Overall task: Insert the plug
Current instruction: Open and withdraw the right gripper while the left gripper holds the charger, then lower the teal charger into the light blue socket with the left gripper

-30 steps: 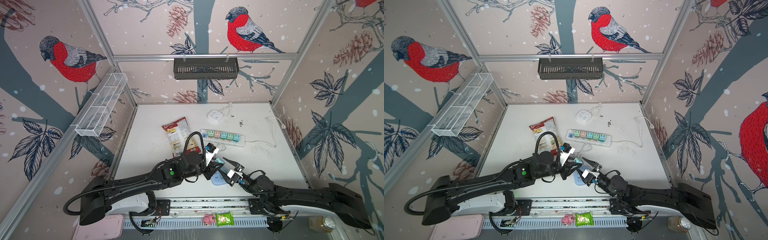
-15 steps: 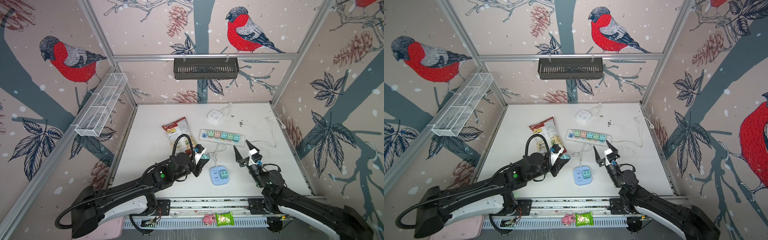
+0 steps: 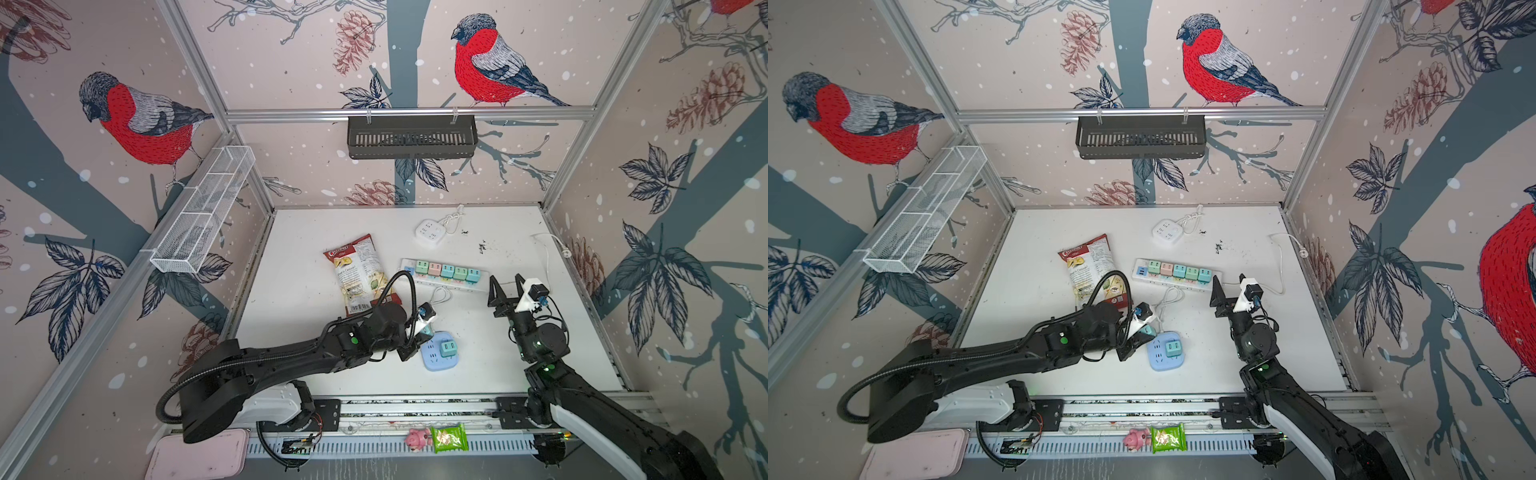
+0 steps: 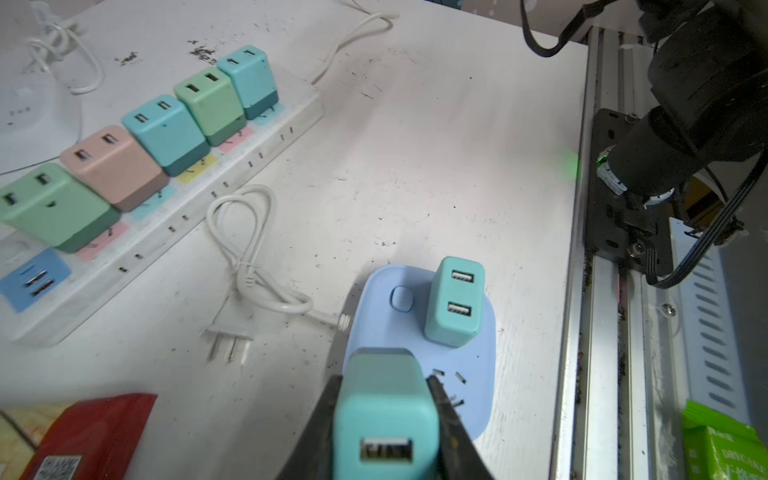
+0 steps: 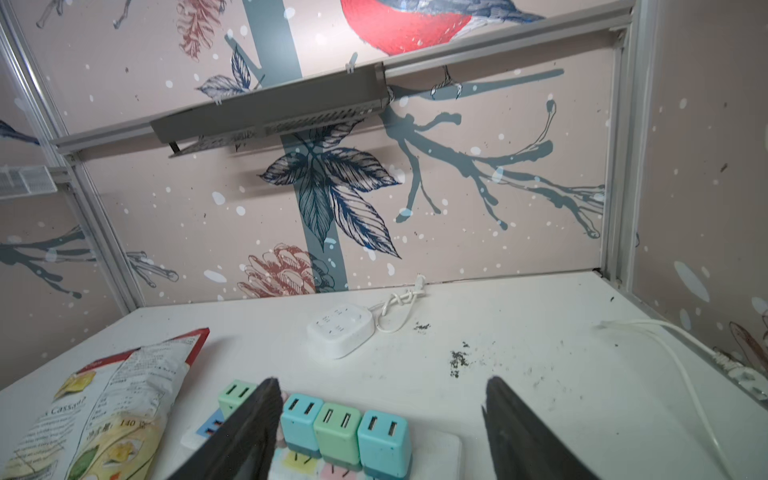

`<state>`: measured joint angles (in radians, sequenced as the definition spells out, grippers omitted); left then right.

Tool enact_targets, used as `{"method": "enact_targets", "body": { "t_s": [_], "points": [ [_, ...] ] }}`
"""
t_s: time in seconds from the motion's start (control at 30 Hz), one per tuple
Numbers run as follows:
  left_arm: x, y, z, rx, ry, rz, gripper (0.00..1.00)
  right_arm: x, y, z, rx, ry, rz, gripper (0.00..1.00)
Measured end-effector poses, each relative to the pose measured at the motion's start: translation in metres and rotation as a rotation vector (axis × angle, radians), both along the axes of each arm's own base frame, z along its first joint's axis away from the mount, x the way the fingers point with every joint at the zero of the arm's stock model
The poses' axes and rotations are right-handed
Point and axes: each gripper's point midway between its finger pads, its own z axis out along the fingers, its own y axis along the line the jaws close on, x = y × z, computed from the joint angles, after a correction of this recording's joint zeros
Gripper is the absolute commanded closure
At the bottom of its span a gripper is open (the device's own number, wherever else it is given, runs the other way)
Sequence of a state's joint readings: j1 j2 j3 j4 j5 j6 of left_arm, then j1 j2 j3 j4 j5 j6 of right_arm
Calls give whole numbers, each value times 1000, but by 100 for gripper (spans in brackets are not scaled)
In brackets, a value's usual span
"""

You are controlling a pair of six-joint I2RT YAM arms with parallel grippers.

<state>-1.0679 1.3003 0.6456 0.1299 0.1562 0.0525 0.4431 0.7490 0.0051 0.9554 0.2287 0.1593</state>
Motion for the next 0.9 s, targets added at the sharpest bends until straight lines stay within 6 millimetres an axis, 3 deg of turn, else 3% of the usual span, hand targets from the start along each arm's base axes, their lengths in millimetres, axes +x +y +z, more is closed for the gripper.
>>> {"method": "enact_targets", "body": {
  "t_s": [0.1, 0.27, 0.4, 0.57, 0.9],
  "points": [
    [-10, -14, -10, 42, 7, -47, 100, 7, 7, -21, -36, 85, 22, 27],
    [-26, -27, -21, 87, 14, -102, 100, 10, 12, -20, -27, 96, 38, 27],
    [-20, -22, -22, 109, -4, -64, 100, 10, 13, -21, -29, 100, 46, 27],
    [-25, -13, -23, 114, 17, -57, 100, 11, 16, -21, -32, 104, 59, 27],
    [-35, -14, -29, 119, 70, -89, 100, 11, 17, -22, -34, 106, 63, 27]
  ]
}}
